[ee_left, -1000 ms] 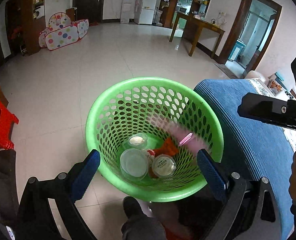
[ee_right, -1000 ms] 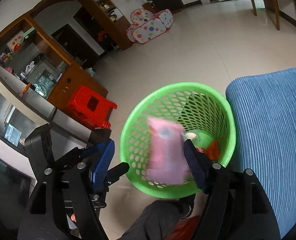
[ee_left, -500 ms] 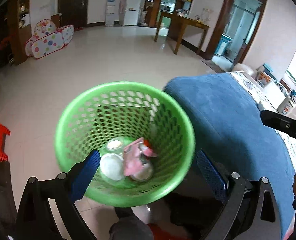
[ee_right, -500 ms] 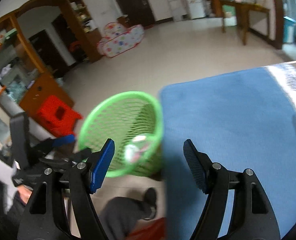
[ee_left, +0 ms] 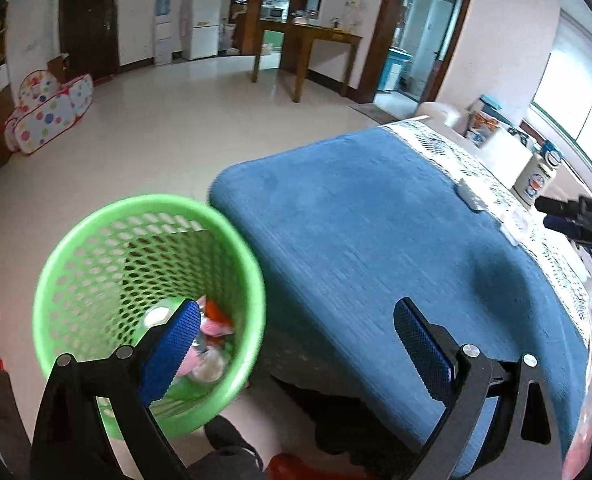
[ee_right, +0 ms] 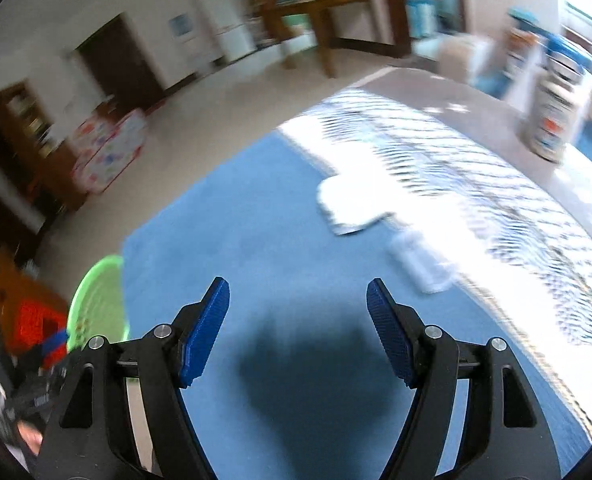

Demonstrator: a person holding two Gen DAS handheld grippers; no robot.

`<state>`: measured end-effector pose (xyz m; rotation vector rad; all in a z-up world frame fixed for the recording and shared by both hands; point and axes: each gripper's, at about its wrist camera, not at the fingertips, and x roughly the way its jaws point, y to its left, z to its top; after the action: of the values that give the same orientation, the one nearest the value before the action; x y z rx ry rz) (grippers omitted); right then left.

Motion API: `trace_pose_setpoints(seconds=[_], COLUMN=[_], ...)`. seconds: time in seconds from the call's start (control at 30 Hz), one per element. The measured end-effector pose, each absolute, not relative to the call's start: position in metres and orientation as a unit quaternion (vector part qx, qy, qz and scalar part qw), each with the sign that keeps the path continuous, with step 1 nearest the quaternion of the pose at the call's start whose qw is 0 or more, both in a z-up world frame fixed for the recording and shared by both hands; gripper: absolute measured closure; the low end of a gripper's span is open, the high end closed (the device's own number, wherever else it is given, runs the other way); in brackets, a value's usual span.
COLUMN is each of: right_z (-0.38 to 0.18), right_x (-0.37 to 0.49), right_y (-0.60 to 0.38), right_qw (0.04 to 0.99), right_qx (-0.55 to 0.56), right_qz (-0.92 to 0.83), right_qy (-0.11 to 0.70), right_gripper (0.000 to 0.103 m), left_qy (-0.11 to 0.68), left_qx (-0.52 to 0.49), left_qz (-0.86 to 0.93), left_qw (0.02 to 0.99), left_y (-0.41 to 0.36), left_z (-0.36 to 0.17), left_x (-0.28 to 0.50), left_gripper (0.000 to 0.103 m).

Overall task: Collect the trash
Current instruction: 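Move back to the table and grasp the clear rectangular tray with the right tool, then grasp the white foam block with the left tool while the right tool holds the tray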

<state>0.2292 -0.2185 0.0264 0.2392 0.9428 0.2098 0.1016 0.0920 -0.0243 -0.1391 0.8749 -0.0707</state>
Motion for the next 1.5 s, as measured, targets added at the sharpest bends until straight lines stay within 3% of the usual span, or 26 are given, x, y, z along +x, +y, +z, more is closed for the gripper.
trace_pose_setpoints(seconds=[0.3,0.63,0.9,1.5], right_z=[0.011,-0.016,-0.026,-0.03], right_x=[0.273,0.303,0.319,0.303], right_y=[-0.287,-0.297,-0.298,-0.314], right_qw=[0.85,0.829,0.819,0.808], right_qx=[0.202,0.209,0.214,0.238], right_qz=[0.006,-0.037,-0.032,0.035], right_qy=[0.486,0.517,0.532,0.538], right_gripper=[0.032,0.033,0.043,0.043], left_qy=[0.427,0.427,0.431,0.445], left_qx=[-0.046,-0.015,0.001,0.022], left_qz=[-0.062,-0.083,-0.107,-0.137], left_qw=[0.901,0.901,0.896,0.885], left_y=[0.06,0.029,-0.003,-0.059], left_z=[-0.022,-0.016,-0.016,-0.027], left_x=[0.123,0.158,0.193,0.228], left_gripper=[0.009,0.009,0.009,0.009])
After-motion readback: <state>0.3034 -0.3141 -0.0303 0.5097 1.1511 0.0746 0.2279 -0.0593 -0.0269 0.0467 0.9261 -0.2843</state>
